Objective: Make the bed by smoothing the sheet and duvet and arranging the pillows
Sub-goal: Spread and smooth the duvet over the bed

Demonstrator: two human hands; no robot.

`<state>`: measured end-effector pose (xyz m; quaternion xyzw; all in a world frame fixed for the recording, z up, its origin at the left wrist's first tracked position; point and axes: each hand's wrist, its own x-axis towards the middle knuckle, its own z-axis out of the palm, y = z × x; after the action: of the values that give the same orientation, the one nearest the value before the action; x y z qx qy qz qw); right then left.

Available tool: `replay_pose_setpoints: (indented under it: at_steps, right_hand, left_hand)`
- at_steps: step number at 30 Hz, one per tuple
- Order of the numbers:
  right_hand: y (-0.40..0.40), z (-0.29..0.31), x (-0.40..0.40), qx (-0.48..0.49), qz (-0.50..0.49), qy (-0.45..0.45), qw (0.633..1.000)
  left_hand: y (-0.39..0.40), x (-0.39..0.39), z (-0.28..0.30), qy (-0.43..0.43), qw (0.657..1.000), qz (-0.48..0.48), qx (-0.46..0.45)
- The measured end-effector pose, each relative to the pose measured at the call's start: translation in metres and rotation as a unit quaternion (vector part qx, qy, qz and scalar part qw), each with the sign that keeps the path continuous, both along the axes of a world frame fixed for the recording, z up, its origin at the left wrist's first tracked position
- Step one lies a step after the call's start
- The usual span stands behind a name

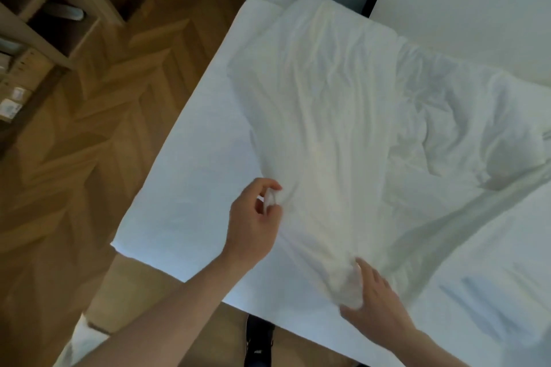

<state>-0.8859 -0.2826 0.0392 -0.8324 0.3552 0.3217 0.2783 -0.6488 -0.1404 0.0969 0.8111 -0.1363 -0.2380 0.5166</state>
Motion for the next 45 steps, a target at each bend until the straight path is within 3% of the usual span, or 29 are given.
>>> replay_pose_setpoints:
  at_steps: [5, 7, 11, 13, 15, 17, 20, 22, 26, 29, 32, 34, 37, 41, 43, 45]
  right_hand:
    - [0.04, 0.033, 0.097, -0.003, -0.056, -0.26, 0.964]
    - [0.038, 0.052, 0.108, -0.005, -0.122, -0.306, 0.944]
    - [0.011, 0.087, 0.095, 0.065, -0.278, -0.37, 0.884]
    - [0.001, 0.11, 0.088, 0.099, -0.298, -0.386, 0.868]
    - [-0.003, 0.129, 0.083, 0.126, -0.289, -0.378, 0.87]
    - [-0.003, 0.138, 0.075, 0.15, -0.275, -0.356, 0.88]
    - [-0.001, 0.14, 0.061, 0.181, -0.28, -0.328, 0.884]
    - [-0.002, 0.143, 0.051, 0.198, -0.298, -0.323, 0.876]
    - [-0.01, 0.141, 0.029, 0.163, -0.306, -0.345, 0.872]
    - [-0.009, 0.124, 0.007, 0.071, -0.221, -0.333, 0.914]
    - [-0.006, 0.106, -0.007, 0.026, -0.157, -0.313, 0.936]
    - [0.0, 0.099, -0.008, 0.031, -0.136, -0.302, 0.943]
    - [0.011, 0.088, -0.02, 0.05, -0.08, -0.197, 0.976]
    - [0.011, 0.071, -0.042, 0.021, -0.036, -0.077, 0.996]
    - [0.016, 0.066, -0.045, 0.004, -0.017, -0.068, 0.998]
    - [0.024, 0.061, -0.046, 0.002, 0.001, -0.055, 0.998]
  left_hand:
    - [0.018, -0.046, 0.061, 0.012, 0.998, -0.067, -0.02]
    - [0.022, -0.047, 0.073, 0.012, 0.996, -0.081, -0.039]
    - [0.045, -0.032, 0.057, 0.115, 0.991, -0.04, -0.064]
    - [0.056, -0.033, 0.028, 0.083, 0.991, -0.088, 0.057]
    - [0.055, -0.038, 0.003, 0.029, 0.97, -0.165, 0.173]
    - [0.034, -0.041, -0.011, -0.006, 0.968, -0.177, 0.179]
    - [-0.005, -0.036, -0.017, -0.063, 0.989, -0.065, 0.116]
    - [-0.021, -0.027, -0.021, -0.133, 0.985, -0.033, 0.101]
    - [-0.015, 0.002, -0.015, -0.273, 0.932, -0.126, 0.201]
    - [-0.008, 0.041, 0.034, -0.328, 0.896, -0.183, 0.238]
    - [0.0, 0.062, 0.103, -0.457, 0.814, -0.293, 0.204]
    - [0.013, 0.053, 0.13, -0.497, 0.774, -0.348, 0.179]
    - [0.044, 0.021, 0.13, -0.468, 0.737, -0.444, 0.202]
    - [0.09, -0.001, 0.055, -0.333, 0.716, -0.492, 0.366]
    - [0.113, -0.011, 0.012, -0.227, 0.731, -0.485, 0.423]
    - [0.123, -0.03, -0.016, -0.136, 0.778, -0.437, 0.432]
